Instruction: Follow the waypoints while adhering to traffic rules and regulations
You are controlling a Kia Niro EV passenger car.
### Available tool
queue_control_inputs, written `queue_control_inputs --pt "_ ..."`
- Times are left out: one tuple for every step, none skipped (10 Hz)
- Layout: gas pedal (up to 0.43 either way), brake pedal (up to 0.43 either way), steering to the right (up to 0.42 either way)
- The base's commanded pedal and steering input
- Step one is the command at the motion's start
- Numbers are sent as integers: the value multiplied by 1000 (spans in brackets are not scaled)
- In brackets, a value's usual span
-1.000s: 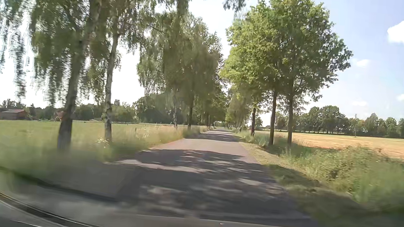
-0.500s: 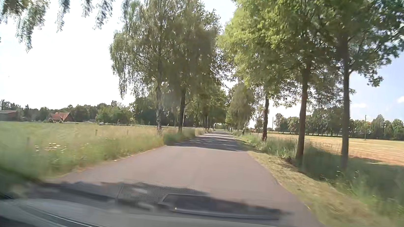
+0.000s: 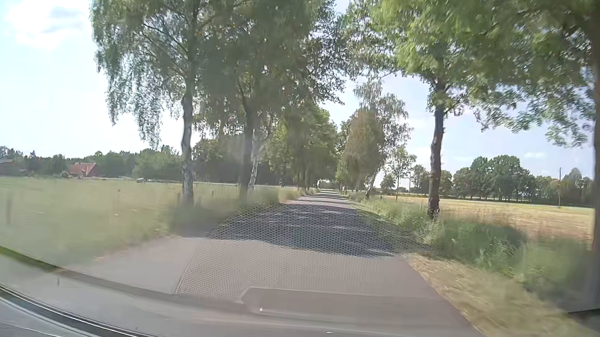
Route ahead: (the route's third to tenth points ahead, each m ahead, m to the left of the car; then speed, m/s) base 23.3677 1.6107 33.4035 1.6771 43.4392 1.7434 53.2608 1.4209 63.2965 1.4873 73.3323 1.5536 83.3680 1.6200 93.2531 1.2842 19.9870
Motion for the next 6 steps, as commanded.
queue_control_inputs --pt "220 6 3" --pt "220 6 3" --pt "220 6 3" --pt "220 6 3" --pt "220 6 3" --pt "220 6 3"
